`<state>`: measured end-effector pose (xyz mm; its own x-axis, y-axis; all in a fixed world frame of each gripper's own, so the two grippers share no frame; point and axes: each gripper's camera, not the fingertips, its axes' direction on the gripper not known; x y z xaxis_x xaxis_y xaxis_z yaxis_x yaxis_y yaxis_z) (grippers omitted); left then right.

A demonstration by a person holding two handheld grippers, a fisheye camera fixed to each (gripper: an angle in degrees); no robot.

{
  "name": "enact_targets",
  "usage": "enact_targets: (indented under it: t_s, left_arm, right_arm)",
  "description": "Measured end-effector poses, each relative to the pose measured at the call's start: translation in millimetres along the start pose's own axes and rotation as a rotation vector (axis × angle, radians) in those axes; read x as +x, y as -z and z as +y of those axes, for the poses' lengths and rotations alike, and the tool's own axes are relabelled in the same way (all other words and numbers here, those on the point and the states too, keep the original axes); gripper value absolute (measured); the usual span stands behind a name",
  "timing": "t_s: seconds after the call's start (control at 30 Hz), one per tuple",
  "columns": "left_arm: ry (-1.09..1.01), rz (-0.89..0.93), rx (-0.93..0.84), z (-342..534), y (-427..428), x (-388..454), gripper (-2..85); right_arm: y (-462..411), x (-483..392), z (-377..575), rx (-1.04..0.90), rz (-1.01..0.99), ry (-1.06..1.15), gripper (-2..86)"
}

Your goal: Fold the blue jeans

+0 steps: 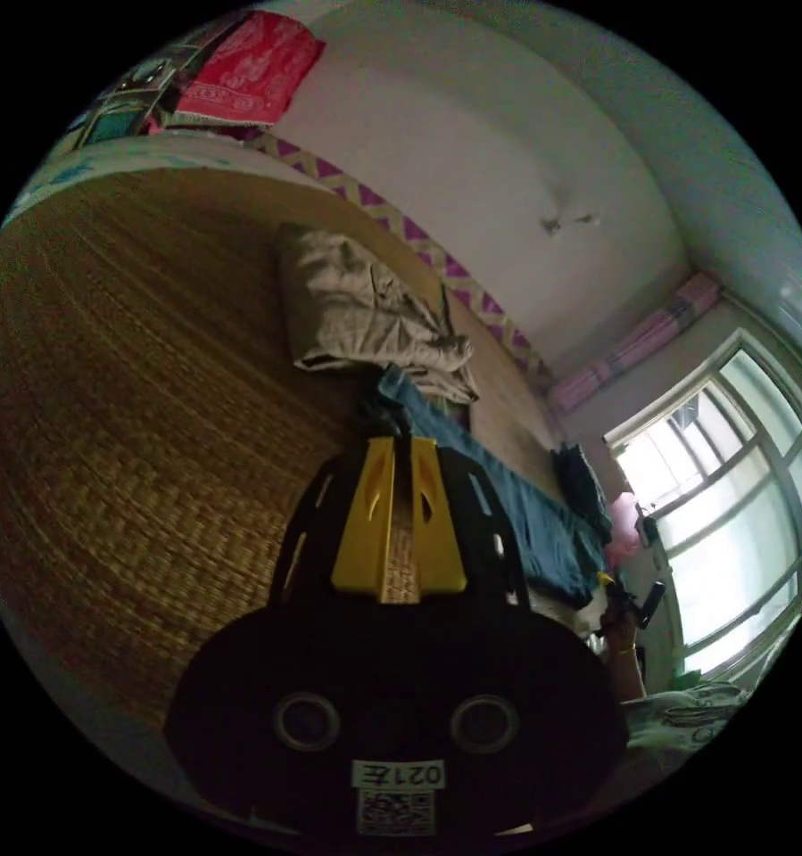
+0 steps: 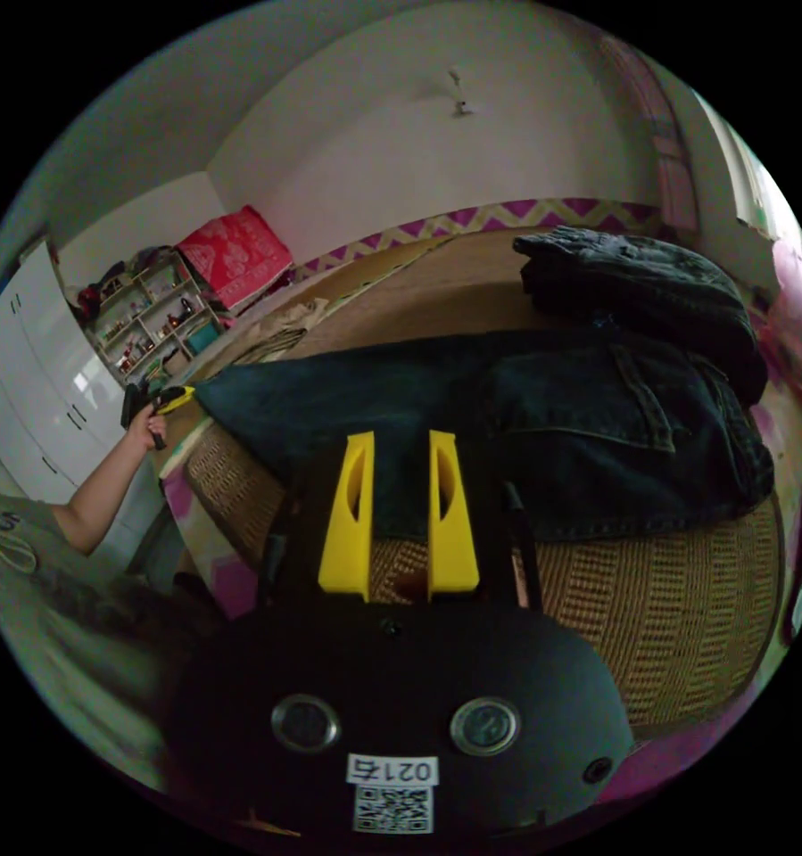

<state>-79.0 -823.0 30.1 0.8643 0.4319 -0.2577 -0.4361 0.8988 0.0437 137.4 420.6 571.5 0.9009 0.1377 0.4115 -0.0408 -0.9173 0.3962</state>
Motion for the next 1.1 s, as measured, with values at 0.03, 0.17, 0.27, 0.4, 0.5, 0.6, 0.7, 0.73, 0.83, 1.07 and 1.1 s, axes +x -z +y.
enact_targets:
  t_s: [0.03,0.17,0.27,0.4,0.5,0.6,0.7,0.73,0.83,1.07,1.1]
  left_arm:
    - [-0.014,-0.027,0.075,-1,16,4,-0.1]
    - [-0.149,-0.089,0.256,-2,47,38,3.0]
    - [-0.315,0.006,0.144,-17,26,75,8.3]
    - [-0.567,0.001,-0.051,-33,-36,126,11.7]
    - [-0.676,0.05,-0.222,-43,-83,151,12.0]
    - [-0.777,0.045,-0.37,-49,-121,172,12.0]
    - [-0.856,0.01,-0.484,-49,-149,187,11.4]
    - [-0.88,0.016,-0.53,-49,-156,190,11.2]
    - [-0.936,0.014,-0.62,-44,-169,196,10.3]
    - [-1.028,-0.053,-0.706,-27,-174,195,2.5]
    - [-1.06,-0.055,-0.679,-23,-166,197,0.4]
  right_arm:
    - [-1,0,-5,0.002,-0.006,0.008,8.7]
    - [4,16,-30,0.018,0.047,0.053,9.3]
    - [6,42,-60,0.018,0.158,0.116,9.1]
    - [-40,66,-108,-0.178,0.351,0.331,8.5]
    - [-89,69,-128,-0.359,0.404,0.522,8.3]
    - [-127,75,-145,-0.512,0.33,0.598,8.1]
    - [-148,80,-159,-0.596,0.256,0.608,5.7]
    - [-151,83,-163,-0.618,0.202,0.595,3.8]
    - [-142,80,-165,-0.595,0.159,0.605,-0.1]
    - [-91,61,-163,-0.463,0.079,0.592,-1.0]
    - [-83,56,-162,-0.446,0.077,0.59,-1.0]
